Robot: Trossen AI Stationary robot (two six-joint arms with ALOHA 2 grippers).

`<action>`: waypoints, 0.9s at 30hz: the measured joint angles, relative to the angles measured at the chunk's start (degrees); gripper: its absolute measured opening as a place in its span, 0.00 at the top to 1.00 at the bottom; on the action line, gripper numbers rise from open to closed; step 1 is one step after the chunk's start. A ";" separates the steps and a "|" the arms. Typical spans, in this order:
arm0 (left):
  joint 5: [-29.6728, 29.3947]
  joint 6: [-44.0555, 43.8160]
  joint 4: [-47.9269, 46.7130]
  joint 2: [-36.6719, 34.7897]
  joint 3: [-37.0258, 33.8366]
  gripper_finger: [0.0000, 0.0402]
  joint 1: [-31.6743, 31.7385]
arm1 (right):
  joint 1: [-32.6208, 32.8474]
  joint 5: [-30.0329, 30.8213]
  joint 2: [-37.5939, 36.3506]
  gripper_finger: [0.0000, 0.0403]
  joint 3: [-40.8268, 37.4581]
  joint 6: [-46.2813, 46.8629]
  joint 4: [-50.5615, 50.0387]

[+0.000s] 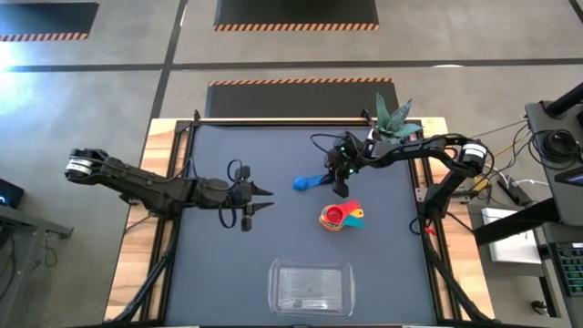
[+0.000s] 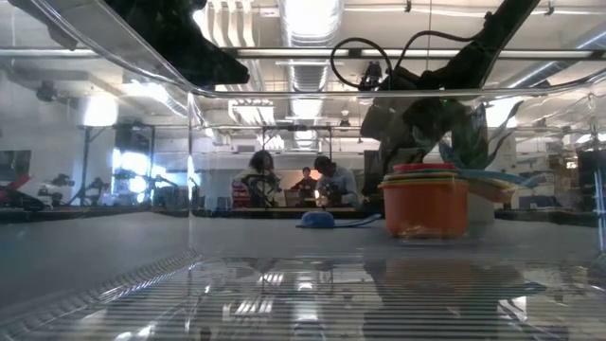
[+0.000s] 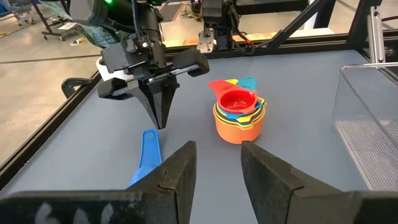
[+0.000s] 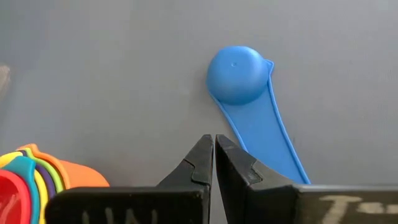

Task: Nest measuring cups in basket
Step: Stack the red measuring cup into the light blue measuring cup

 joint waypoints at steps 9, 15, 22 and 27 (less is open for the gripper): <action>0.04 -0.85 -0.23 0.00 0.00 0.73 1.61 | 0.02 0.02 0.00 0.92 0.26 -1.73 -0.90; 3.88 -1.43 0.29 -0.40 0.04 0.73 6.14 | 0.05 0.73 -0.02 0.75 0.31 -1.04 -1.68; 16.28 -1.41 4.82 0.08 0.02 0.75 14.31 | 1.07 7.72 -0.04 0.57 0.80 -2.69 -3.83; 21.57 -1.97 7.65 3.25 0.00 0.81 16.98 | 1.95 12.15 -0.09 0.50 3.10 -4.94 -6.18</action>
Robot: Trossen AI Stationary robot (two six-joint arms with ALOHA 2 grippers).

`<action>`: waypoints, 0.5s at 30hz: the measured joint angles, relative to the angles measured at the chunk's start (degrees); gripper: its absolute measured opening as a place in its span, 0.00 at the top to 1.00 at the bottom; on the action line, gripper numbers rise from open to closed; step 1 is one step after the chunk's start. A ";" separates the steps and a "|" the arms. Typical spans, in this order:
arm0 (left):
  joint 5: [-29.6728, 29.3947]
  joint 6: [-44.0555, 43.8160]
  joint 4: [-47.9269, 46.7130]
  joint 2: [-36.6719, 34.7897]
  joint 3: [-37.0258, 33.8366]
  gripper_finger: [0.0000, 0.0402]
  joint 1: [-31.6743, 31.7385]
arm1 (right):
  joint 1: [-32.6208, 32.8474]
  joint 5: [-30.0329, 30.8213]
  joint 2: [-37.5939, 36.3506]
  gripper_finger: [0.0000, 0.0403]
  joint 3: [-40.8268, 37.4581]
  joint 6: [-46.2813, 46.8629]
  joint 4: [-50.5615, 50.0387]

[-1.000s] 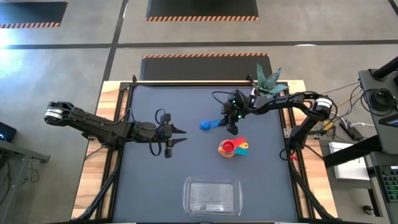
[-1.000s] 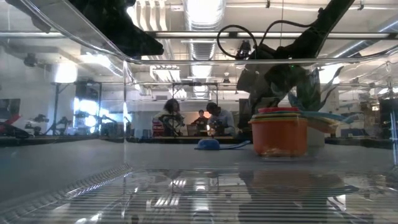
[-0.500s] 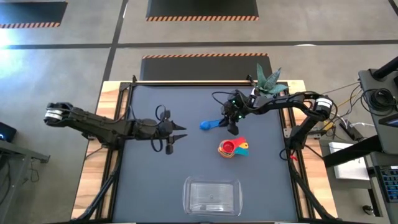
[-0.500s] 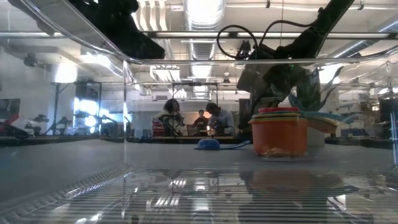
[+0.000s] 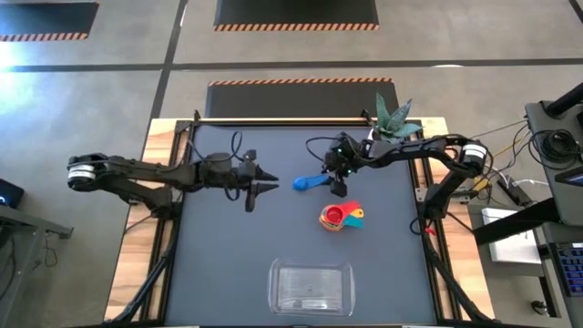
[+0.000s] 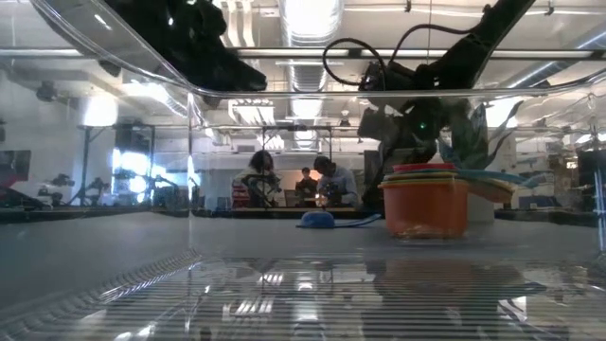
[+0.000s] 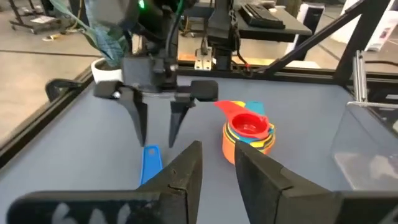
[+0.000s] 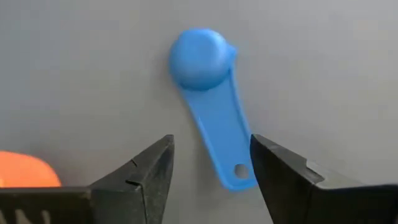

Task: Nest measuring cups in basket
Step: Stack the red measuring cup into the light blue measuring cup

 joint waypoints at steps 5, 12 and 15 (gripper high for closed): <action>1.47 0.61 5.51 4.22 -0.02 0.86 2.82 | 0.24 2.04 -0.04 0.45 1.70 -0.59 -2.10; 3.94 -1.78 8.80 11.75 0.79 0.88 9.19 | 0.24 3.40 -0.27 0.41 2.38 -0.02 -8.76; 3.97 -3.02 8.73 16.61 1.83 0.87 10.65 | 0.24 4.94 -0.75 0.42 2.30 -0.03 -11.17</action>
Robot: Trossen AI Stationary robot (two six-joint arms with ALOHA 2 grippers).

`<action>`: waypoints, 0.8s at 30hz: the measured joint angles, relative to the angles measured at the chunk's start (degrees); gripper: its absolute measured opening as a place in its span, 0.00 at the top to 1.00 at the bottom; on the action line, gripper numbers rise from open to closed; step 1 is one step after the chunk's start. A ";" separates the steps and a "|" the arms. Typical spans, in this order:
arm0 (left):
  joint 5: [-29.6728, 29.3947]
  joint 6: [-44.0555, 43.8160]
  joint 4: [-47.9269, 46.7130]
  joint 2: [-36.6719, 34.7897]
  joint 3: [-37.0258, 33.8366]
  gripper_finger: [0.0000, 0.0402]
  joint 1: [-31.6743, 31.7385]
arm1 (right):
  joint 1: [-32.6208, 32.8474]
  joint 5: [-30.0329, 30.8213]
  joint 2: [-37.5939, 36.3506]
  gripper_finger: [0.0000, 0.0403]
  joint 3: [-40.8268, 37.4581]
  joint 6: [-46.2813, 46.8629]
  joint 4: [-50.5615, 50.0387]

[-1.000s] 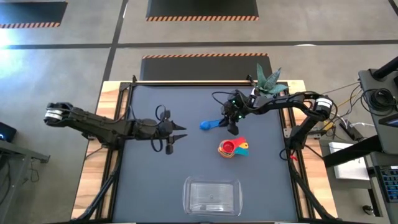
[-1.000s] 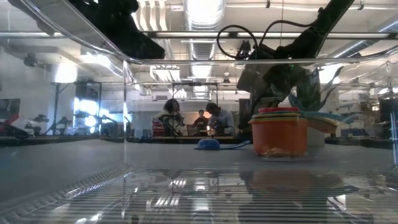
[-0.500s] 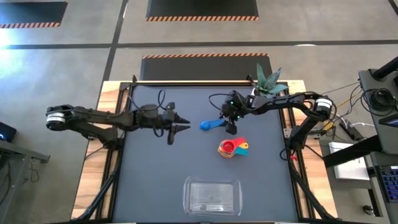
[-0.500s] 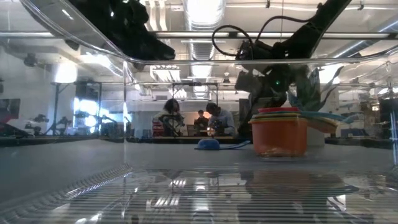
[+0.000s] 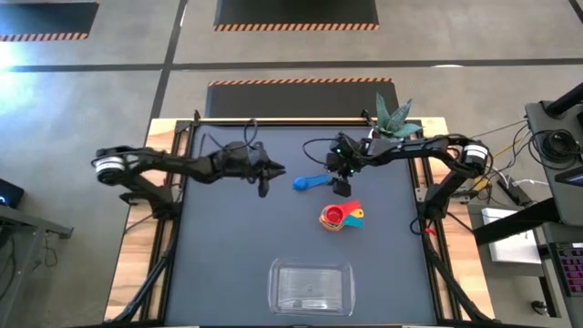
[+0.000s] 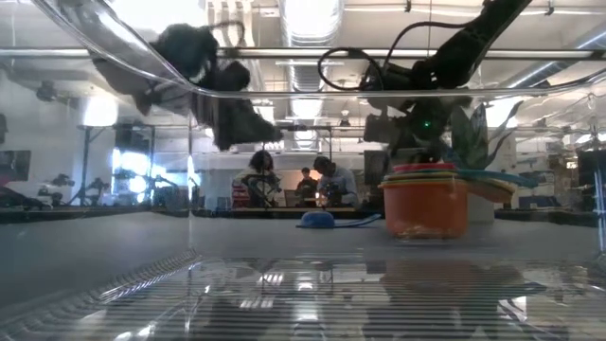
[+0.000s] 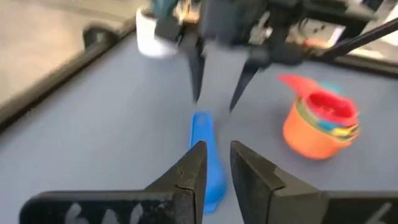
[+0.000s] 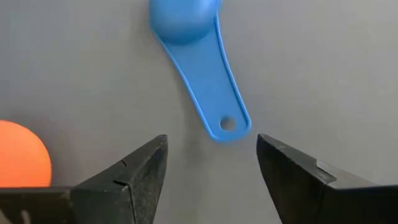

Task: Nest measuring cups in basket
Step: Stack the red measuring cup into the light blue measuring cup

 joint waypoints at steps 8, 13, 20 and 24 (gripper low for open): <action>7.50 -0.61 -0.22 12.36 7.41 0.71 0.29 | 0.00 0.02 -2.07 0.44 -0.75 -0.45 -0.76; 7.47 1.14 -4.70 15.95 13.33 0.60 0.40 | 0.00 0.00 -5.79 0.44 -1.28 0.53 -5.67; 5.83 8.54 -21.04 19.39 25.20 0.49 0.33 | 0.33 0.06 -15.78 0.44 -5.06 5.26 -6.61; 5.22 11.03 -25.94 21.95 28.99 0.44 0.34 | 0.63 1.58 -21.00 0.44 -7.27 6.99 -6.56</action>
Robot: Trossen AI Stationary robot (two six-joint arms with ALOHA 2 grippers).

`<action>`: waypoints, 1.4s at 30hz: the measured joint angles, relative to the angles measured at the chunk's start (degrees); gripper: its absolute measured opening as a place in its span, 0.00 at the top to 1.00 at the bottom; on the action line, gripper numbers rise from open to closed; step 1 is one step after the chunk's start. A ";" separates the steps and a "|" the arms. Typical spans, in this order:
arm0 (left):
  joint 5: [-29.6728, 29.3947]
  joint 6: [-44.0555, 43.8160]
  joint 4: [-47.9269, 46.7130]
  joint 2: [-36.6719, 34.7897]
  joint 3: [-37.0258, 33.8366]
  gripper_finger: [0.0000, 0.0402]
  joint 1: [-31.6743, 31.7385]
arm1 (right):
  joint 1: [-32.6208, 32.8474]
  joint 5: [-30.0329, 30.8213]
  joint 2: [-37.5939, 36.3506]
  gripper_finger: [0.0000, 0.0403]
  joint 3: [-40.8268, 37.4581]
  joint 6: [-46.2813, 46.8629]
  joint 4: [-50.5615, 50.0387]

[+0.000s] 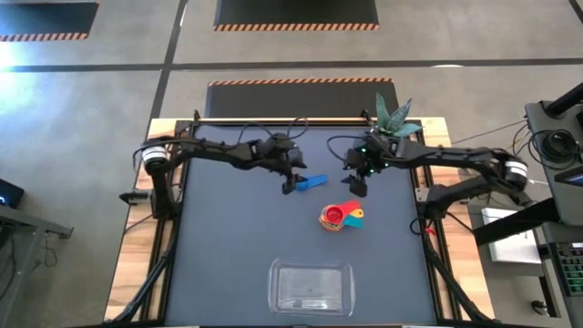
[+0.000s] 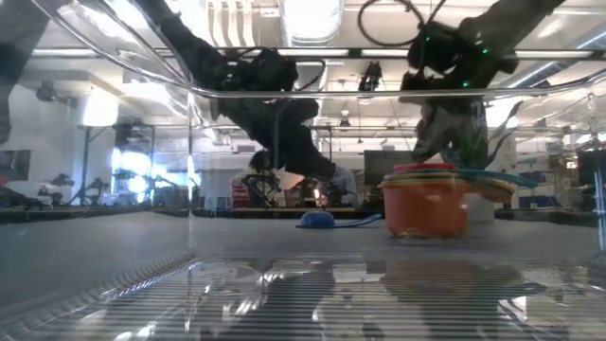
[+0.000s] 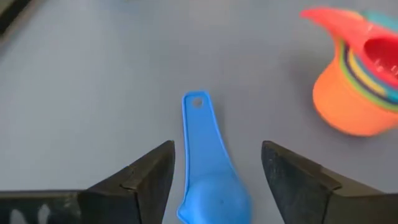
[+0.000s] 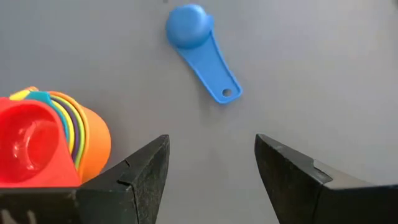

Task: Nest measuring cups in basket
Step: Stack the red measuring cup into the light blue measuring cup

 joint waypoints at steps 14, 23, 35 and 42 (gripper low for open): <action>0.23 -0.04 -4.28 3.30 -0.04 0.32 -0.59 | -0.02 1.09 -6.25 0.44 -3.34 1.67 2.87; -5.67 0.01 -4.77 3.30 -0.04 0.23 -1.80 | -0.02 1.07 -4.42 0.44 -3.34 2.23 3.25; -4.89 -0.02 -3.66 5.63 0.09 0.22 -1.91 | 0.11 0.95 -3.17 0.44 -3.34 3.06 5.22; -3.66 0.12 -8.33 10.83 6.56 0.23 -1.91 | 0.11 0.96 -3.17 0.44 -3.34 3.67 5.49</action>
